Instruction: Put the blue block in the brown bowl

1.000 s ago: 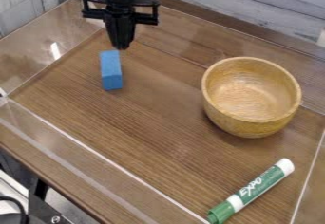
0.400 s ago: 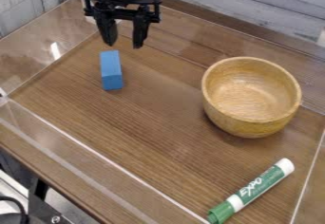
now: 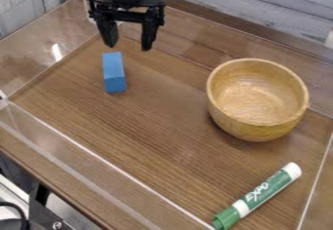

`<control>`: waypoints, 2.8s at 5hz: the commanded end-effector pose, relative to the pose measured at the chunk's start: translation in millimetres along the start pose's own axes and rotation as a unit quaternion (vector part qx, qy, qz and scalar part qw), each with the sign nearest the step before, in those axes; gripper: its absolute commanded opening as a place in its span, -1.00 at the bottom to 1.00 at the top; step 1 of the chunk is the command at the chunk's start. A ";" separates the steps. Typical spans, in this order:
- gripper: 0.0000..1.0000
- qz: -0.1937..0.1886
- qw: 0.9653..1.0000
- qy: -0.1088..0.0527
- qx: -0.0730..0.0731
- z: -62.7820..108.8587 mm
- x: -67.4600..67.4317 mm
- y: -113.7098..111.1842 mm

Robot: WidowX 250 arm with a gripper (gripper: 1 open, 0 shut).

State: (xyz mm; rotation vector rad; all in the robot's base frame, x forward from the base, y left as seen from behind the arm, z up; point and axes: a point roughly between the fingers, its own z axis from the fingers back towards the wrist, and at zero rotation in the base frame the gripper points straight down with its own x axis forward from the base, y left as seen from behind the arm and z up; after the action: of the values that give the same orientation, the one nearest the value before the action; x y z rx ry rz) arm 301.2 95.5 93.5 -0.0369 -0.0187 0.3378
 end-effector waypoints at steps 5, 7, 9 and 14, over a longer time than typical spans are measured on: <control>1.00 0.034 0.999 -0.020 0.013 -17.2 6.3 22.5; 1.00 0.050 0.998 -0.018 0.017 -28.3 5.4 32.2; 1.00 0.066 0.998 -0.015 0.016 -37.6 3.1 37.5; 1.00 0.075 0.997 -0.003 0.003 -47.3 -3.5 35.6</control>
State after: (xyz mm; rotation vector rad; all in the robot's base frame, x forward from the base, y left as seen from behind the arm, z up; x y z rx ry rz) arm 287.5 128.6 43.7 -0.0304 -0.0173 0.4934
